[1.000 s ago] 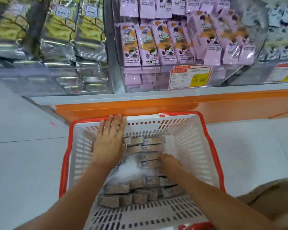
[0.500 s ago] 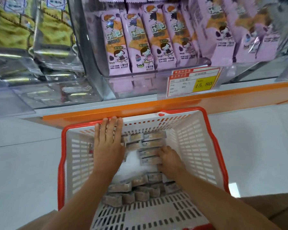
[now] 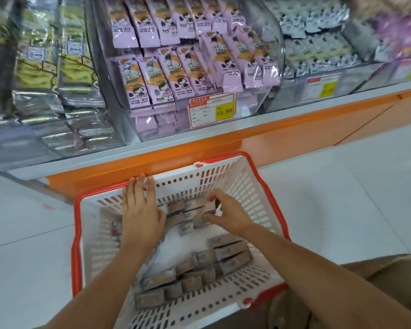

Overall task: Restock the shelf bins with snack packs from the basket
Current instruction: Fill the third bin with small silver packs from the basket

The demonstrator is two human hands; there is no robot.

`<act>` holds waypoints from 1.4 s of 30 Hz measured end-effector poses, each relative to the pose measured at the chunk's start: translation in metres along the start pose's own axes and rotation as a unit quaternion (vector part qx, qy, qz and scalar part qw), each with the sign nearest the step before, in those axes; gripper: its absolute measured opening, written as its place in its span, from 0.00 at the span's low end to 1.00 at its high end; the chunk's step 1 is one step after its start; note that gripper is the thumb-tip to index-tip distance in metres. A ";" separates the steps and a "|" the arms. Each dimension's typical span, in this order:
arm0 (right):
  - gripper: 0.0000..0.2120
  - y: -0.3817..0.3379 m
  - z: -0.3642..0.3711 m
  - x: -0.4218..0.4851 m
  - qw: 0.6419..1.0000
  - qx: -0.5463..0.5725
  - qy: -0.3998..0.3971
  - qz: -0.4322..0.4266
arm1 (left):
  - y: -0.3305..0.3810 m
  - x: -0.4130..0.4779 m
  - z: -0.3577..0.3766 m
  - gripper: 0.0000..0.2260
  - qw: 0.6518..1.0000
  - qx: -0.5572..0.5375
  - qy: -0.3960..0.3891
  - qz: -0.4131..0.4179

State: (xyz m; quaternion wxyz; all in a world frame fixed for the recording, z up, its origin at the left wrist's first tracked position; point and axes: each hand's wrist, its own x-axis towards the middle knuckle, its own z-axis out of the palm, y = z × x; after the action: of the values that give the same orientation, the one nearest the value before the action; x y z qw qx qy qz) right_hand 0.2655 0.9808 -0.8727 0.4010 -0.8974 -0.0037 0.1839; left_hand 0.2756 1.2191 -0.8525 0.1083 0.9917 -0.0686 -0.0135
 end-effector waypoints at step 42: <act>0.10 -0.065 -0.353 0.003 0.852 -0.191 0.487 0.009 | 0.141 0.076 -0.128 0.43 0.941 0.093 0.252 0.206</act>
State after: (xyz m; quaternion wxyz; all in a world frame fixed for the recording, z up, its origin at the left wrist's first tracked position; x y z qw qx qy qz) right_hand 0.3955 0.7719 -0.6109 0.1700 -0.9309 0.1655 -0.2778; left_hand 0.3377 1.0991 -0.6975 0.0300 0.9325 -0.2428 0.2656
